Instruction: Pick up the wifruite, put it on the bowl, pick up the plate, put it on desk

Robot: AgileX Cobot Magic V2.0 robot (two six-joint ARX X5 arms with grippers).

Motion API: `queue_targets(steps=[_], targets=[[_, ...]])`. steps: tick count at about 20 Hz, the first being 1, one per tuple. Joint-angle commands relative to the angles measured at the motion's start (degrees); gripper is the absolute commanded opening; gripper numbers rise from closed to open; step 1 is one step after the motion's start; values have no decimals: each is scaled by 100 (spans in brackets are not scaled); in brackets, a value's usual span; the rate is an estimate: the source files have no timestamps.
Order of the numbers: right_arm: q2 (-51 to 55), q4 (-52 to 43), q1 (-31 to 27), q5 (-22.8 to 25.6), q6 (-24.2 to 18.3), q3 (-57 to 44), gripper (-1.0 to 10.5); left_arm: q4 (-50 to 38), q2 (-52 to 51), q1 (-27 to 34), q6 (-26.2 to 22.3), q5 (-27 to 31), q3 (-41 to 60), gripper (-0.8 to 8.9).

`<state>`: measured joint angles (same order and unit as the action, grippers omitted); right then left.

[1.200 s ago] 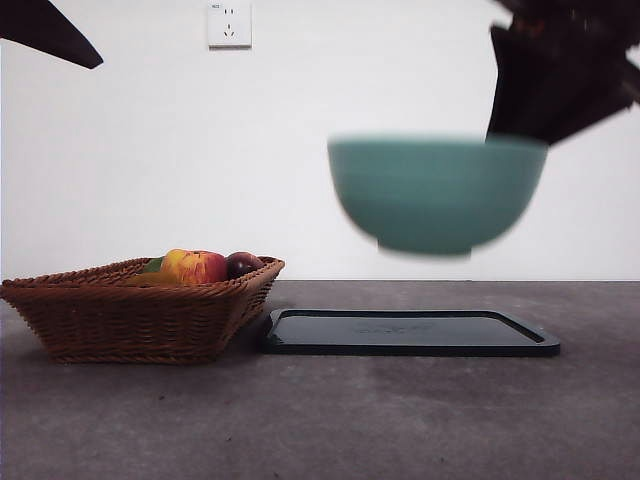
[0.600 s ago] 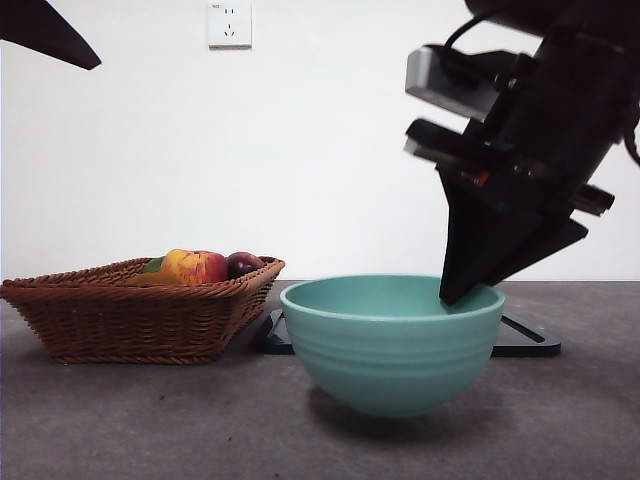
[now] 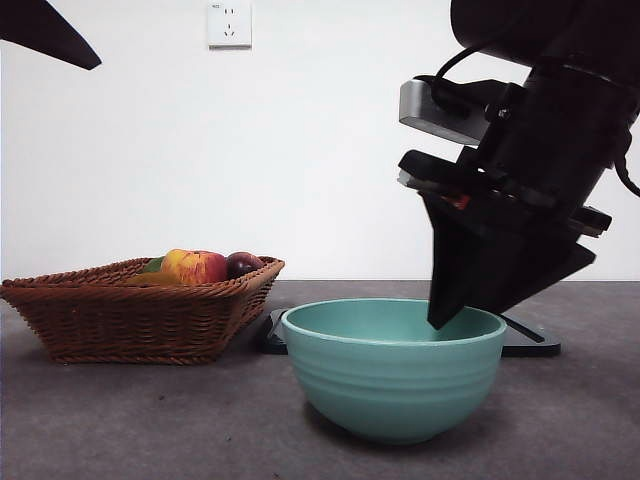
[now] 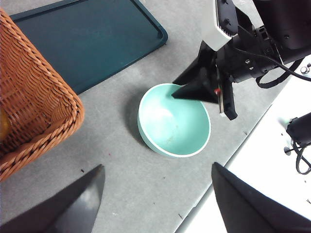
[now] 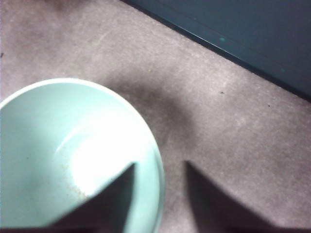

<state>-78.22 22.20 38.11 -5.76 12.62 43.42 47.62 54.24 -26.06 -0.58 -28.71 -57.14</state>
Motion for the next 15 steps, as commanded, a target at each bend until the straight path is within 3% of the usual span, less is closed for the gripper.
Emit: queue_targets(steps=[1,10,15], targets=[[70,-33,42,37,133,55,276,-42,31,-31,-72,-31,-66,344],[1718,933,39,50,35,664,276,-48,31,-31,-72,-31,-66,344],[2616,1606,39,-835,2,769,275,-46,31,-31,-70,-31,-66,344]])
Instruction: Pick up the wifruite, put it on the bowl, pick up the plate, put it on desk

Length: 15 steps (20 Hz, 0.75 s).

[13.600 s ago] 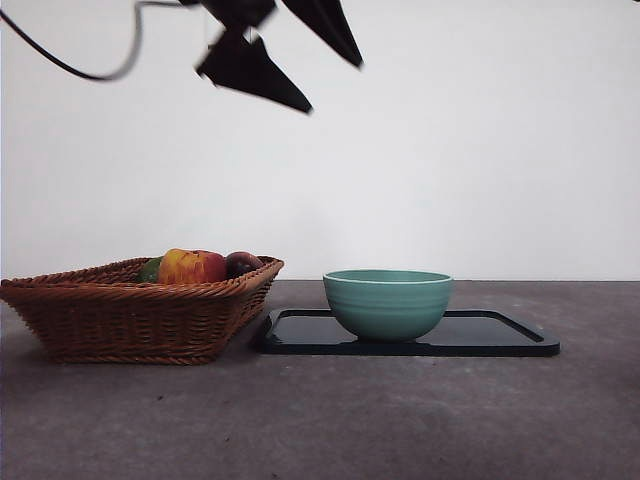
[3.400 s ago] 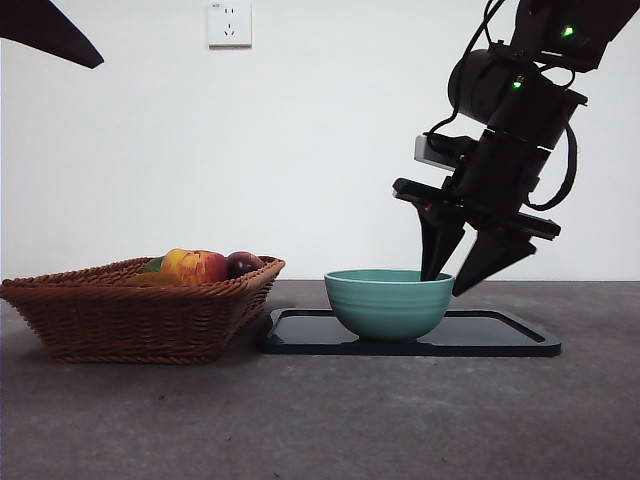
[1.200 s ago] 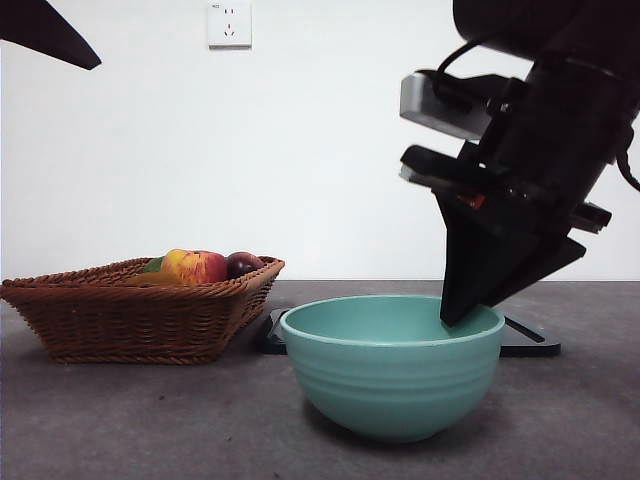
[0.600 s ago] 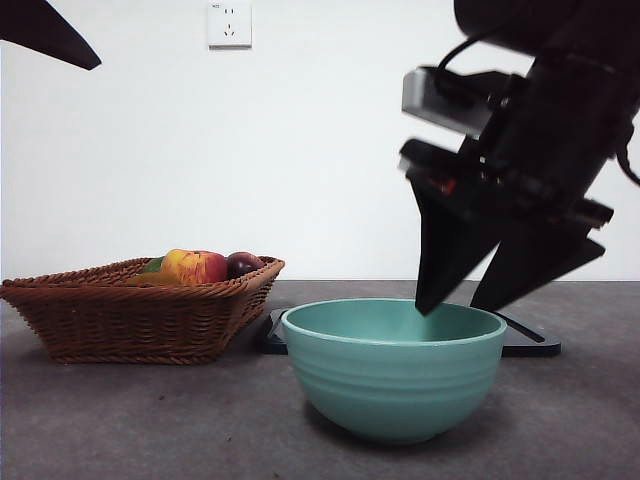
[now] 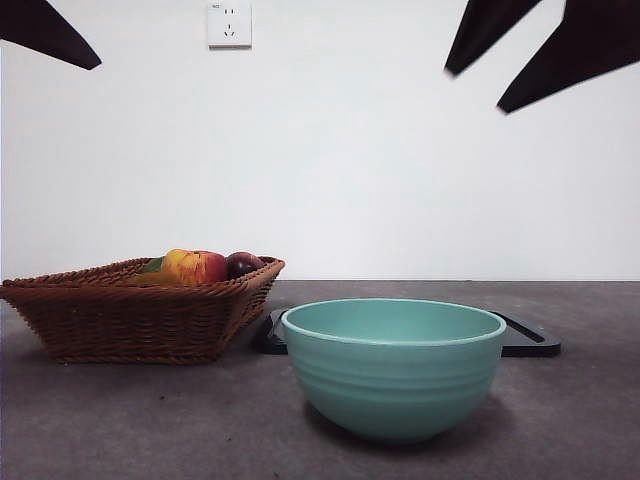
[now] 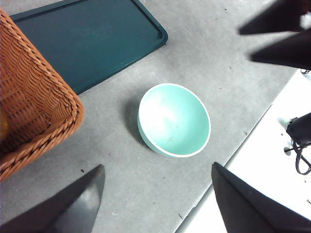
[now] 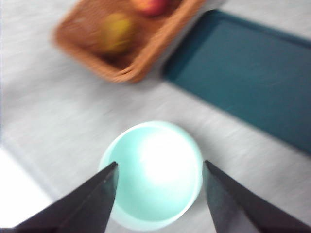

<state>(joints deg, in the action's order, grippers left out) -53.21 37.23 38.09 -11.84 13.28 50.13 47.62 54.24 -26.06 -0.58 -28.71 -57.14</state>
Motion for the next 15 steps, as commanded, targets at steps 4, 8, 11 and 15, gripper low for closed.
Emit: queue_targets(steps=[4,8,11,15], targets=[[518,710,42,-647,-98,98,275,-46,31,-31,-70,-31,-66,344],[625,975,42,-651,-133,98,275,-46,31,-31,-70,-31,-66,344],[616,953,42,-645,-133,98,275,-46,31,-31,-70,-31,-66,344],[616,955,42,-638,-131,98,275,-46,31,-31,-70,-31,-66,344]])
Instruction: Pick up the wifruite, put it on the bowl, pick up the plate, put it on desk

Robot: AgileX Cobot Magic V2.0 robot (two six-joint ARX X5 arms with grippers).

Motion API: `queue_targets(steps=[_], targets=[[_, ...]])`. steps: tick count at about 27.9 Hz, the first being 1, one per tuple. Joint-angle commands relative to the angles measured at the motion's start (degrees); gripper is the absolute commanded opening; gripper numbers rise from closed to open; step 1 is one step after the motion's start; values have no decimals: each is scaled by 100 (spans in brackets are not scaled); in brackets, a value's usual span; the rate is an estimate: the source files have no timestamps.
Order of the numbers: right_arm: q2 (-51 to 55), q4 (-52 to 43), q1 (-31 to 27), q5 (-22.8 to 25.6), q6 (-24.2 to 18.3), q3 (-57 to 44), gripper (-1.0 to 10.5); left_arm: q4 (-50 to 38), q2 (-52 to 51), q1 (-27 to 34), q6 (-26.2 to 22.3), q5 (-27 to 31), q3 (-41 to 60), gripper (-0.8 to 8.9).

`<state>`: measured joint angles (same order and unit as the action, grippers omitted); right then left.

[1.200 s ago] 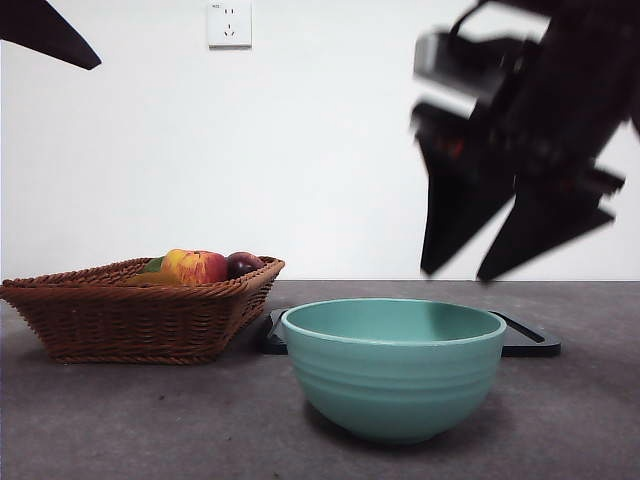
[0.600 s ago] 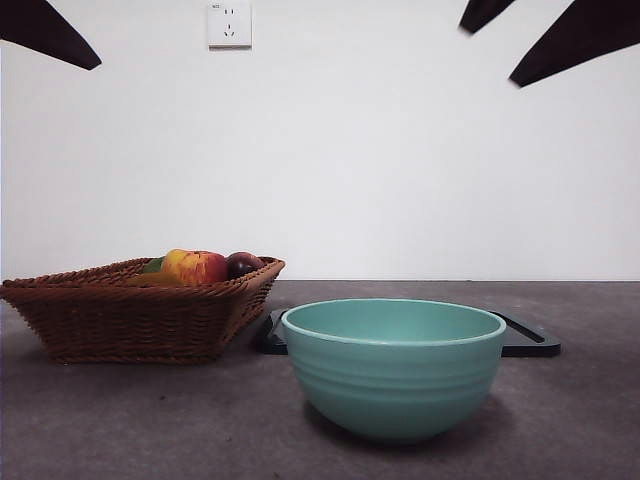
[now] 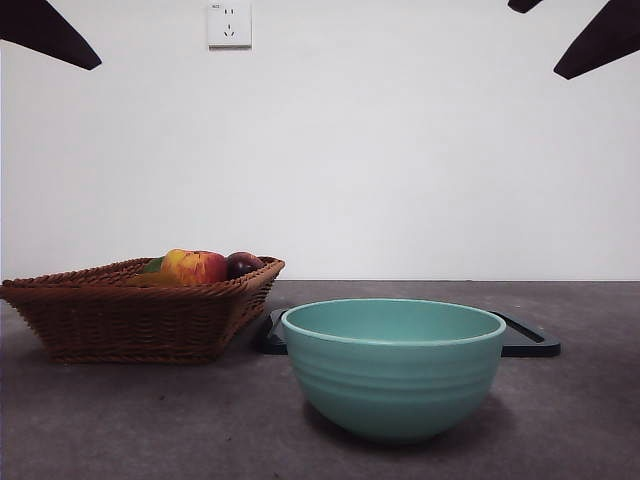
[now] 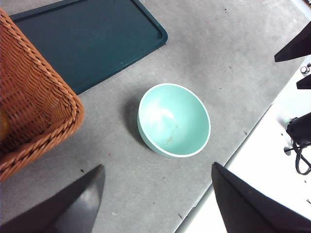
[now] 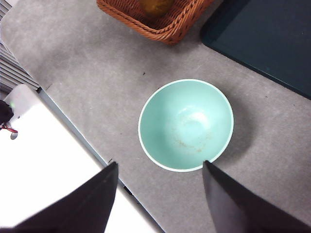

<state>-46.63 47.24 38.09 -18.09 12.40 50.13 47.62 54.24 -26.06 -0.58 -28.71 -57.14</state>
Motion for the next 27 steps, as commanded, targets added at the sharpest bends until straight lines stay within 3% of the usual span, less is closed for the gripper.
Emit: queue_targets(steps=[1,5,7,10,27], targets=[[-44,-46,42,-13,-46,98,275,-46,31,-31,-72,-31,-66,344],[-44,-46,42,-13,-46,98,274,-46,31,-31,-72,-31,-66,322],[-44,-42,42,-13,-46,98,240,-46,31,-31,-72,-31,-66,206],[-44,-46,42,-11,-72,98,30,-50,31,-31,-72,-31,-66,17],[-44,-170,42,9,-107,98,6,-52,31,-31,-70,-31,-66,7]])
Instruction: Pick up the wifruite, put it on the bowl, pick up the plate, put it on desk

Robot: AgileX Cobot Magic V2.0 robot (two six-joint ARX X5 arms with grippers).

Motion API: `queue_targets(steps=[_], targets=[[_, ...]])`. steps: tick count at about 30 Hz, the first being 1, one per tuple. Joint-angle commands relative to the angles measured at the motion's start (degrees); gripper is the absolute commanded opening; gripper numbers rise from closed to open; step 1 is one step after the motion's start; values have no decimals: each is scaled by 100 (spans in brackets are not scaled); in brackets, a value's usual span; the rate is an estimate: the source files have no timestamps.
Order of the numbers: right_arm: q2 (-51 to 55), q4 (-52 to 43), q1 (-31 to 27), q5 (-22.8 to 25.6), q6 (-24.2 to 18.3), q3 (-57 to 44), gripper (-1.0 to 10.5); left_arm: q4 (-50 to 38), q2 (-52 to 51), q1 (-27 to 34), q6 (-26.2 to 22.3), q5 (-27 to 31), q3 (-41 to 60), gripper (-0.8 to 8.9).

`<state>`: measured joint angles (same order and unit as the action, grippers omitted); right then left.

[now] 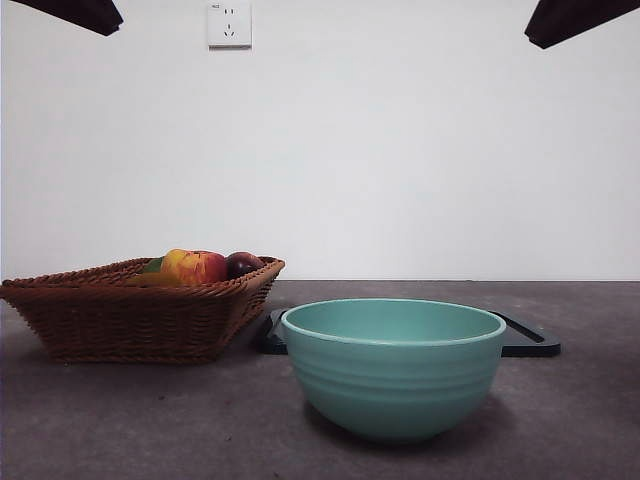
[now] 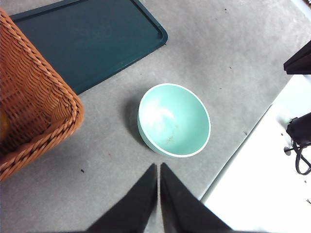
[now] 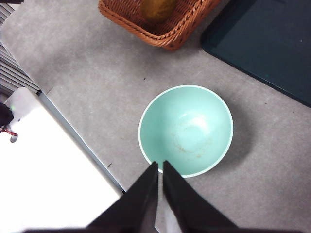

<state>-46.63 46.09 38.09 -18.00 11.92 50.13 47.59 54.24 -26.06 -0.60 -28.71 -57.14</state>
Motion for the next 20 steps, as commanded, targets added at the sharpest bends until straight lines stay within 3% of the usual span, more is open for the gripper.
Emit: queue_targets(steps=[1,14,17,20], targets=[[-44,-57,42,0,-59,98,6,-52,31,-31,-68,-31,-66,7],[-44,-61,42,0,-59,98,6,-90,4,-31,-74,-24,-66,7],[-44,-61,42,0,-59,98,6,-162,-129,24,-186,186,-66,7],[-44,-61,42,0,-59,98,6,-649,-341,199,-245,761,-52,7]])
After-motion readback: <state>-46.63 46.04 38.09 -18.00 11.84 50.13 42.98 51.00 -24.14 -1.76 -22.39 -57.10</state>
